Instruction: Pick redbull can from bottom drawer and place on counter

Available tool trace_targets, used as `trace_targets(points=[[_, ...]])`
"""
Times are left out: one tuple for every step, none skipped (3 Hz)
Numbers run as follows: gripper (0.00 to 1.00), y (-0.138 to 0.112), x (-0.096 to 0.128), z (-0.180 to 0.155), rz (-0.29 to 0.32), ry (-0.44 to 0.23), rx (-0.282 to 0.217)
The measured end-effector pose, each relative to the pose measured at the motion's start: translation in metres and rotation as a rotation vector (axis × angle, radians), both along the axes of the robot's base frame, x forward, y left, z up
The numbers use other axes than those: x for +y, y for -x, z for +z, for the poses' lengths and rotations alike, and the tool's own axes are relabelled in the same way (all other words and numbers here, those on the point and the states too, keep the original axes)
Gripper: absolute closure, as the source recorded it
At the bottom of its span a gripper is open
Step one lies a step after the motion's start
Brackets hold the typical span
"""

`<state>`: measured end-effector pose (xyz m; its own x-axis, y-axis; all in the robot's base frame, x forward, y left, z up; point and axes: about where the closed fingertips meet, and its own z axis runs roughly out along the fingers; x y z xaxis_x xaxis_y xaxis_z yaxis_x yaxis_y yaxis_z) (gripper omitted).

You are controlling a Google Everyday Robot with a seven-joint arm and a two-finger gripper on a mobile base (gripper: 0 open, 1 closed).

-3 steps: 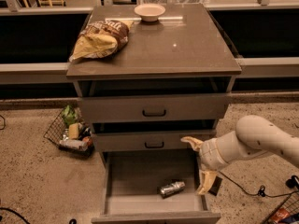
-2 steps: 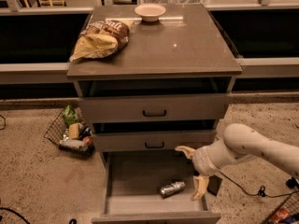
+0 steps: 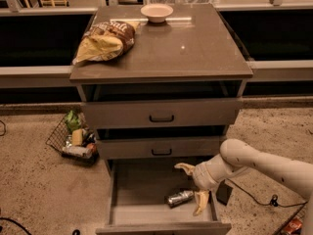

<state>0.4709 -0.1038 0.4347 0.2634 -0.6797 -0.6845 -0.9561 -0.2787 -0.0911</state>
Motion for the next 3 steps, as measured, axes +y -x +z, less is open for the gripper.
trace_targets(points=[[0.00, 0.000, 0.001, -0.005, 0.005, -0.011, 0.008], [0.00, -0.001, 0.000, -0.038, 0.040, -0.024, 0.024], [0.00, 0.002, 0.002, -0.075, 0.069, -0.037, 0.049]])
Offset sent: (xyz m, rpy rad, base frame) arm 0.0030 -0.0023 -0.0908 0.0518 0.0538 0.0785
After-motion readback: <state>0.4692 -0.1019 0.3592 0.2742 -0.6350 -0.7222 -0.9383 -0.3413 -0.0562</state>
